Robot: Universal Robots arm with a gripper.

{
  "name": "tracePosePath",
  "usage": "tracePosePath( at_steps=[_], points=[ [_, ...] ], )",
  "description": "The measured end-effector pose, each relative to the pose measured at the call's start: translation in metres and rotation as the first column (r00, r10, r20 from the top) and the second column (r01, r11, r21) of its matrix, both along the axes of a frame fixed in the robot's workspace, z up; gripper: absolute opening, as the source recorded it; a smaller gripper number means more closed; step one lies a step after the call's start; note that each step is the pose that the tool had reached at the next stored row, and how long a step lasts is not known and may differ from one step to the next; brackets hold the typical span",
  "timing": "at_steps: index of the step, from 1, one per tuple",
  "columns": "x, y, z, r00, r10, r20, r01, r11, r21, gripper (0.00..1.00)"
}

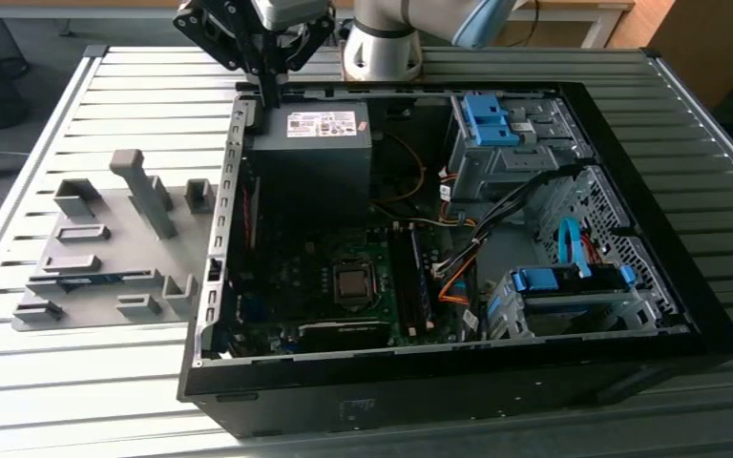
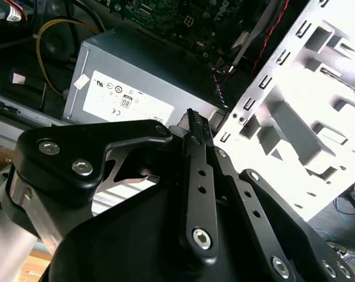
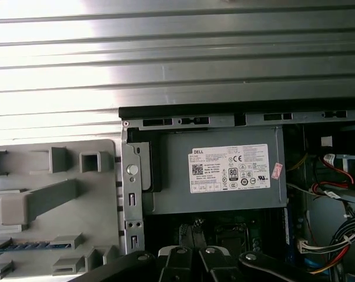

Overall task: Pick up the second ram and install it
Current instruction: 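Reach for the second ram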

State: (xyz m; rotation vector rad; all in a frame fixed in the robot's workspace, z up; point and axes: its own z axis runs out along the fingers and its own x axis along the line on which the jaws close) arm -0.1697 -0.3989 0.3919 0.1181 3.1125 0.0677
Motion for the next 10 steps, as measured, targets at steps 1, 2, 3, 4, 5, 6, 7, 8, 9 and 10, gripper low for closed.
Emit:
tracePosePath(
  at_steps=[1,2,3,4,5,6,7,8,9,10],
  points=[
    [-0.001,0.0,-0.0001,1.0,0.0,0.0,0.0,1.0,0.0,0.11],
    [-0.002,0.0,-0.0001,1.0,0.0,0.0,0.0,1.0,0.0,0.11],
    [-0.003,0.0,-0.0001,1.0,0.0,0.0,0.0,1.0,-0.0001,0.11],
    [-0.0039,0.0,-0.0002,1.0,0.0,0.0,0.0,1.0,0.0,0.11],
    [-0.0048,0.0,-0.0002,1.0,0.0,0.0,0.0,1.0,-0.0001,0.11],
    [-0.0057,0.0,-0.0003,1.0,0.0,0.0,0.0,1.0,0.0,0.11],
    [-0.0067,0.0,-0.0003,1.0,0.0,0.0,0.0,1.0,-0.0001,0.11],
    [-0.0076,0.0,-0.0004,1.0,0.0,0.0,0.0,1.0,0.0,0.11],
    [-0.0085,0.0,-0.0005,1.0,0.0,0.0,0.0,1.0,0.0,0.11],
    [-0.0094,0.0,-0.0005,1.0,0.0,0.0,0.0,1.0,0.0,0.11]
  ],
)
